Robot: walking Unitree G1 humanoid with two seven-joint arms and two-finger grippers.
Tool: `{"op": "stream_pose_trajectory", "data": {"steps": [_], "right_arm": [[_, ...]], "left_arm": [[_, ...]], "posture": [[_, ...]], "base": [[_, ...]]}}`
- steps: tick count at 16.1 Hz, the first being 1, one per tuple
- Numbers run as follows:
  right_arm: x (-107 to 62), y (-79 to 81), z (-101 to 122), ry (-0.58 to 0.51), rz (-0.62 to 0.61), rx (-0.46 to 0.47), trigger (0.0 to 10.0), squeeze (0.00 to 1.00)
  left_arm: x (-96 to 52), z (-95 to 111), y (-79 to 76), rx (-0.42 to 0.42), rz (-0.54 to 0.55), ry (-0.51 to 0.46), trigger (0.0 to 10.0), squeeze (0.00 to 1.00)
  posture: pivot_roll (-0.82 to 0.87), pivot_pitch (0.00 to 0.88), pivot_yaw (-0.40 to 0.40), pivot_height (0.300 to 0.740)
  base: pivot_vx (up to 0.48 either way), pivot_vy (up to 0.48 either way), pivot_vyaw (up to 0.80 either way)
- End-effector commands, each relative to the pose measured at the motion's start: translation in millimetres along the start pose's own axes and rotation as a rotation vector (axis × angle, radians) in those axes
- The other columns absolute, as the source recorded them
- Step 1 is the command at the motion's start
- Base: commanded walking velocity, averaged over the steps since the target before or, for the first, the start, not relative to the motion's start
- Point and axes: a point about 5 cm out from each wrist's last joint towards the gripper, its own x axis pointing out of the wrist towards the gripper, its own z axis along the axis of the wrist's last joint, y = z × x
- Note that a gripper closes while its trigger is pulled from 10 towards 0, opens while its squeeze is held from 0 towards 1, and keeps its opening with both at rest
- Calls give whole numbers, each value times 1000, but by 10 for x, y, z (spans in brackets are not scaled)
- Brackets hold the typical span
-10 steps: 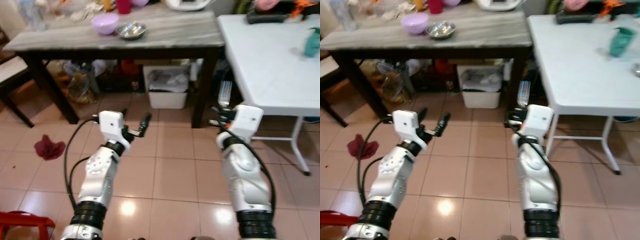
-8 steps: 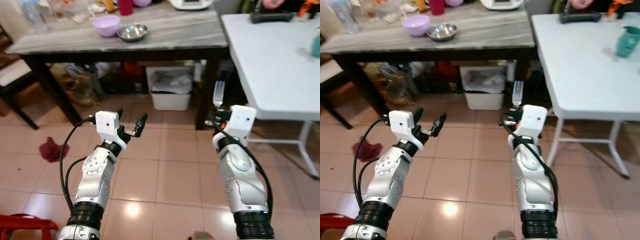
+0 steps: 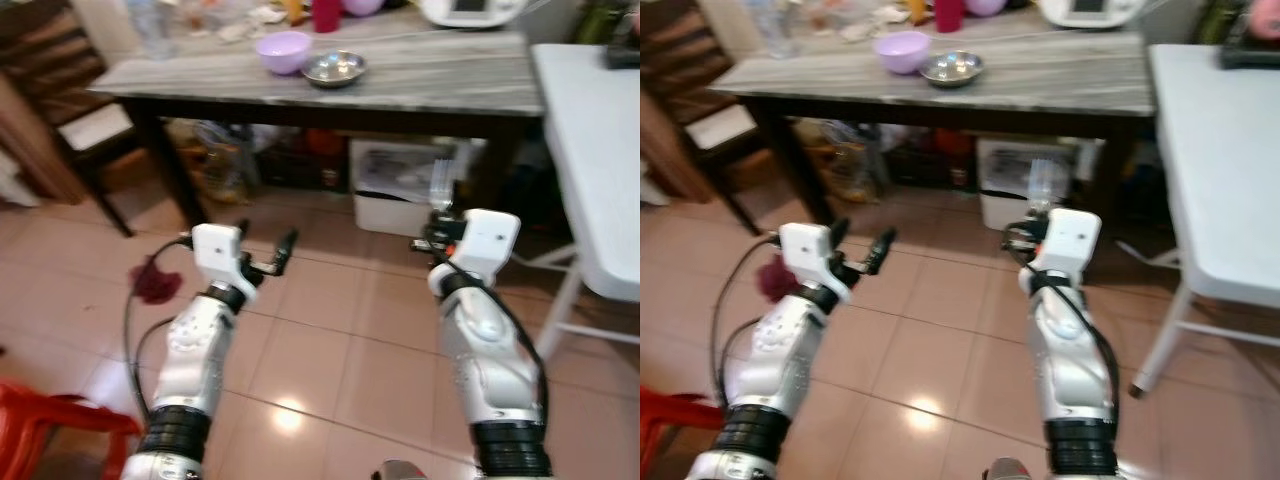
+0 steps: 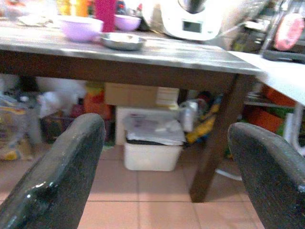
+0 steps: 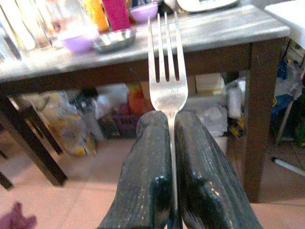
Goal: Setting the table
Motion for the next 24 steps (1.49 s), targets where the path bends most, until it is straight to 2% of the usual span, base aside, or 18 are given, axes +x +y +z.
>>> {"op": "stream_pose_trajectory", "data": {"steps": [1,6,15,19,21,24], "right_arm": [[9,81,58,-28,25,9,10000,0],[26,51,53,-21,0,32,10000,0],[28,43,51,-19,-3,31,10000,0],[10,29,33,-15,2,24,10000,0],[-59,-62,24,-19,5,-17,10000,0],[-142,-141,14,-23,13,-58,10000,0]], "left_arm": [[-16,33,66,24,11,-1,10000,0],[-15,8,34,18,3,4,10000,0],[-1,-11,-14,7,-8,6,10000,0],[-7,-15,-12,13,-3,5,10000,0],[-117,-20,109,42,42,9,10000,0],[-258,-53,211,62,71,31,10000,0]], "posture": [[-235,81,85,740],[-235,70,84,740],[-242,70,86,740],[-245,70,85,740],[-245,74,83,740],[-245,77,83,740]], "base": [[270,0,0],[270,0,0],[268,0,-503],[272,0,0],[261,0,0],[261,0,0]]}}
